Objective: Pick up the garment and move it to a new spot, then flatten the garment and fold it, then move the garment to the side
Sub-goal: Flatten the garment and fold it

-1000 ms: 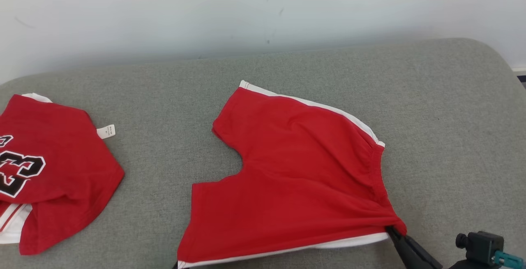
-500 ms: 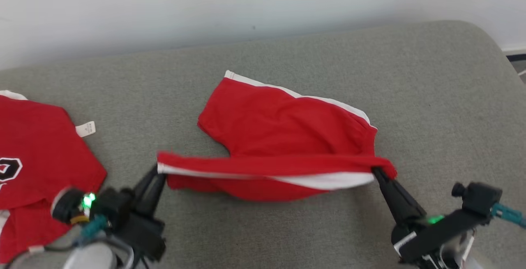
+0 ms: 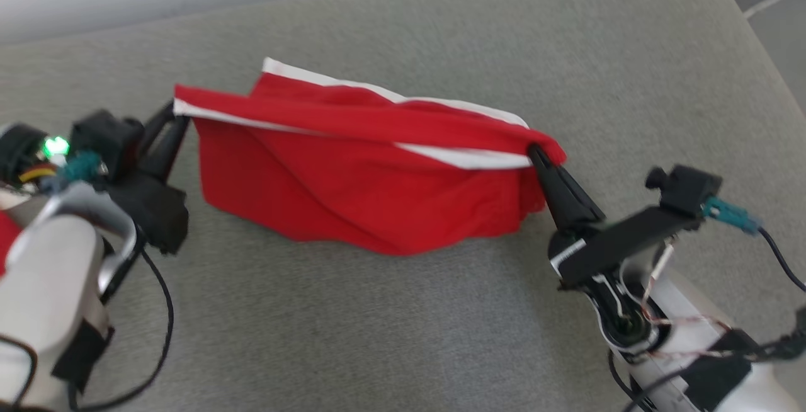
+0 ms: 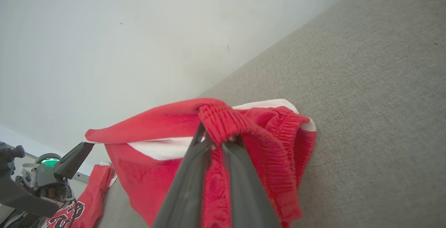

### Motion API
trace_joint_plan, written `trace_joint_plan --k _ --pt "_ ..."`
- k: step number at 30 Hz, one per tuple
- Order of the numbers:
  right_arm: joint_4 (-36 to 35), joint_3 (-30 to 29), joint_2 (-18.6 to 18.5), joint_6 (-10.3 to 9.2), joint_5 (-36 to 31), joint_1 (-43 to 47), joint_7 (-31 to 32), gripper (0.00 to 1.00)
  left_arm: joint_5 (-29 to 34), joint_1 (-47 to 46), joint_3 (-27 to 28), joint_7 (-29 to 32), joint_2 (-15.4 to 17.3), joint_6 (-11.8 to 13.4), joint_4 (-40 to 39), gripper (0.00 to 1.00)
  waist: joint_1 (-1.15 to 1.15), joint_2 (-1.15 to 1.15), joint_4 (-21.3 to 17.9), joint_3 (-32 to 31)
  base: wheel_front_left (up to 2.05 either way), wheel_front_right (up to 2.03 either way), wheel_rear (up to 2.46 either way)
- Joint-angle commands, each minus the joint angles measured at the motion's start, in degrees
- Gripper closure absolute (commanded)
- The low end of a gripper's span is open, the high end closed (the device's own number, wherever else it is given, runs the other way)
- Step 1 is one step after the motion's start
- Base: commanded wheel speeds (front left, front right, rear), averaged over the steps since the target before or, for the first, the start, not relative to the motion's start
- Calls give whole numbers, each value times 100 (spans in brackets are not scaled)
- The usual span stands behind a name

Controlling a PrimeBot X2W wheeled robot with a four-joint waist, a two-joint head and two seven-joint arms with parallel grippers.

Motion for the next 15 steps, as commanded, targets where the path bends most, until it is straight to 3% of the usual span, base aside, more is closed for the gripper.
trace_joint_plan --k 1,15 --pt "42 22 37 1 38 -89 -24 100 -49 -91 -2 18 48 12 57 100 -2 -1 -382 394 0 0 0" --pt "1247 523 765 1 420 -1460 -113 100 -606 -1797 -1290 258 480 0 1553 100 -2 -1 -845 912 0 0 0"
